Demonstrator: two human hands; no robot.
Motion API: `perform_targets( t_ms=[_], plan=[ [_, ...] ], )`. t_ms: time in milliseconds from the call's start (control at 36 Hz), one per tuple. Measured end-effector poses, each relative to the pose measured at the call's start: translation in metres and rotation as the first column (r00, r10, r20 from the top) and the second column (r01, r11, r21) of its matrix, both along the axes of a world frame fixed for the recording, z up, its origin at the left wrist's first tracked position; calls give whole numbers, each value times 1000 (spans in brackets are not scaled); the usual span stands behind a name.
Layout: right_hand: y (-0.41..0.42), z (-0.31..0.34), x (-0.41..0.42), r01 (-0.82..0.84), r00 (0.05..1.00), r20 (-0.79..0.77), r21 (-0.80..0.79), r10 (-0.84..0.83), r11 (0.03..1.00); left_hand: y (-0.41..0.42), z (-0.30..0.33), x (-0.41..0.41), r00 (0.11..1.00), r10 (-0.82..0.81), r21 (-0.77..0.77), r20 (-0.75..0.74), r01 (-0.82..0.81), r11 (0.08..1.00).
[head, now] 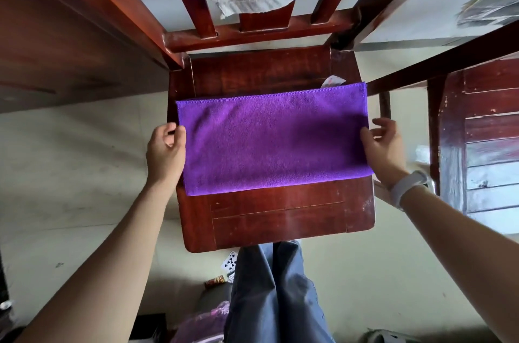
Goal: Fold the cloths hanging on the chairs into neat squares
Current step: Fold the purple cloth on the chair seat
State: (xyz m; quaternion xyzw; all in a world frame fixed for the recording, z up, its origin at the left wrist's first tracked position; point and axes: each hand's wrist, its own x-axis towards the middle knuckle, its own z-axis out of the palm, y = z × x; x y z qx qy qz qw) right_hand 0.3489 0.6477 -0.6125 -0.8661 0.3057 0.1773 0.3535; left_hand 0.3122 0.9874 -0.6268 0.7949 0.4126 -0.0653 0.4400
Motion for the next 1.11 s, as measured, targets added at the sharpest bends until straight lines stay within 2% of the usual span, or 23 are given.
perform_targets(
  t_ms=[83, 194, 333, 472, 500, 556, 611, 639, 722, 778, 833, 889, 972, 1111],
  plan=[
    [3, -4, 22, 58, 995, 78, 37, -61, 998, 3, -3, 21, 998, 43, -22, 54, -42, 999],
    [8, -11, 50, 145, 984, 95, 68, -151, 987, 8, -11, 39, 995, 8, 18, 102, -9, 1000],
    [8, -20, 63, 44, 992, 123, -54, -37, 998, 10, -18, 45, 993, -12, 138, 113, -4, 990],
    [14, -20, 60, 86, 975, 213, -64, -70, 994, 1, -13, 40, 989, -50, 198, 136, 22, 980],
    [16, -18, 56, 69, 959, 280, -98, -39, 993, -1, -11, 37, 981, -100, 238, 165, 59, 970],
    [22, -10, 48, -51, 907, 397, -229, 141, 972, -8, -7, 29, 941, -277, 392, 193, 185, 901],
    [33, -3, 37, -271, 813, 411, -360, 412, 893, -19, -3, 21, 868, -474, 535, 149, 333, 777],
    [42, 0, 31, -398, 725, 410, -407, 554, 822, -26, -3, 17, 809, -578, 569, 107, 427, 703],
    [66, -12, 15, -696, 415, 277, -517, 867, 498, -47, -11, 8, 572, -819, 558, -40, 693, 457],
    [80, -25, 8, -775, 319, 119, -539, 940, 331, -57, -19, 9, 467, -873, 533, -142, 779, 330],
    [86, -34, 9, -791, 345, 11, -536, 939, 297, -60, -27, 14, 468, -855, 516, -223, 801, 304],
    [84, -42, 15, -782, 416, -49, -529, 908, 330, -55, -34, 19, 533, -802, 510, -271, 786, 350],
    [68, -49, 26, -758, 479, -69, -535, 875, 372, -40, -43, 17, 601, -746, 531, -288, 748, 398],
    [32, -51, 33, -714, 533, -72, -573, 843, 403, -23, -44, 9, 645, -698, 531, -310, 727, 436]
  ],
)
